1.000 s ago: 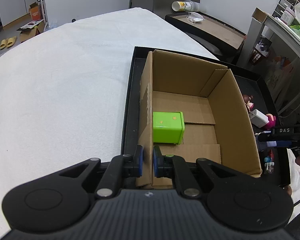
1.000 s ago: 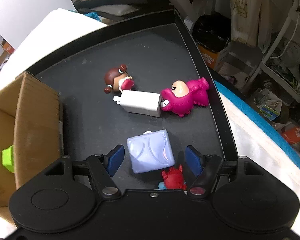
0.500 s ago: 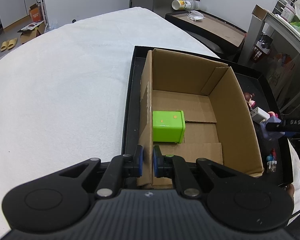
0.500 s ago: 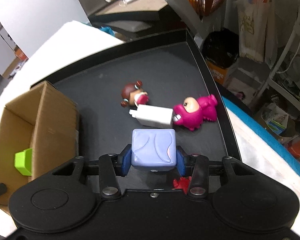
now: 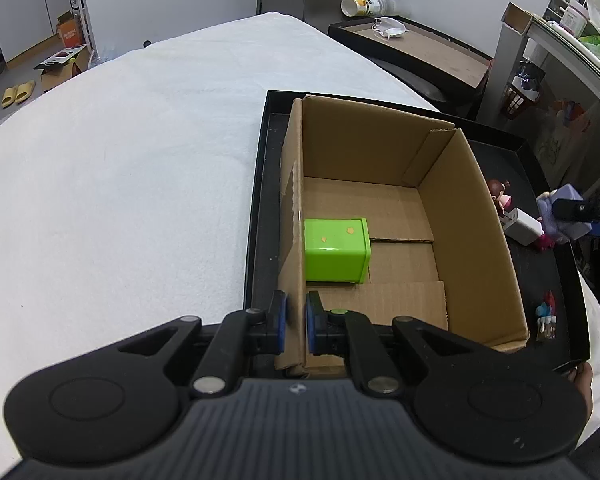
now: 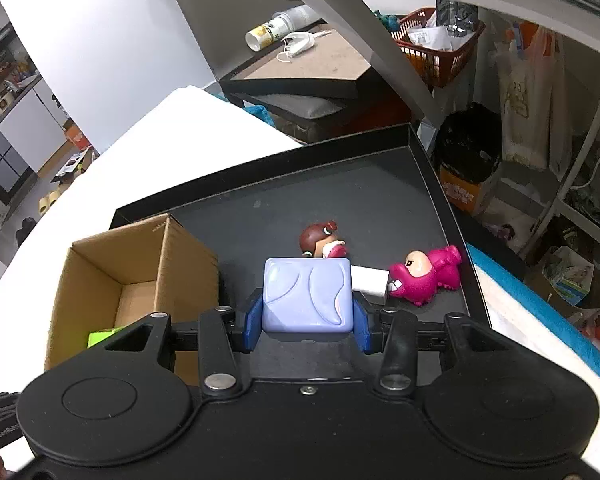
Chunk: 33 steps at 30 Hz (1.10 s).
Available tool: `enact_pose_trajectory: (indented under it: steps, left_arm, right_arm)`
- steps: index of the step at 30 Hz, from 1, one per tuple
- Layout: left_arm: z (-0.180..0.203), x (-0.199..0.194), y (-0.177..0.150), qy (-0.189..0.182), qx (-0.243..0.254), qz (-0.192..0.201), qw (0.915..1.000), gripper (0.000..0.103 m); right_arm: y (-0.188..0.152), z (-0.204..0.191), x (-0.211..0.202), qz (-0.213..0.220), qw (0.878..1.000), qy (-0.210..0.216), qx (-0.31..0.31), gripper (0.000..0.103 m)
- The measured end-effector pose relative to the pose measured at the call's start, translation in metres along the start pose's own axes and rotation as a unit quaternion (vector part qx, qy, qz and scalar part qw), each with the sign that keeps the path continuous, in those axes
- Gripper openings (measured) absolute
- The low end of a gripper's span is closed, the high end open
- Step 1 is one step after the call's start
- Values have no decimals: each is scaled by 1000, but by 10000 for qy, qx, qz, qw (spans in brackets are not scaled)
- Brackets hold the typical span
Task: Organize rigid objects
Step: 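Carry the lavender cube over the box with the right gripper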
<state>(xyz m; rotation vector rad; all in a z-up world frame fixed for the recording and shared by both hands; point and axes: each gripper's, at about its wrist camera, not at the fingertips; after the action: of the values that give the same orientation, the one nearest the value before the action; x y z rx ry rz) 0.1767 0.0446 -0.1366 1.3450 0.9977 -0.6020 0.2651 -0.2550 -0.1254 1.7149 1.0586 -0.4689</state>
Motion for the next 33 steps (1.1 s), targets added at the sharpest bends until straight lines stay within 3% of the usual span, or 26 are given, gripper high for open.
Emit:
enact_pose_trajectory:
  steps: [15, 33]
  left_arm:
    - [-1, 1, 2, -44, 12, -6, 10000, 9]
    - [-8, 3, 1, -180, -74, -1, 9998, 9]
  right_arm:
    - [11, -32, -25, 611, 9973, 359, -203, 43]
    - [10, -80, -15, 654, 9909, 931, -715, 43]
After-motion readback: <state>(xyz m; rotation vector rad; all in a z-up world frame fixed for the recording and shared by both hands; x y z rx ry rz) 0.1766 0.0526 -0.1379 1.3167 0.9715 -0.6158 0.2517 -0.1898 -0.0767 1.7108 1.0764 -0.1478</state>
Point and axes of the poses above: each gripper's, at about its wrist camera, not at the fingertips, and x roughly the way its jaws point, z to its right, y to its top, and after that the axes turned 12 degrees about y, right-handed
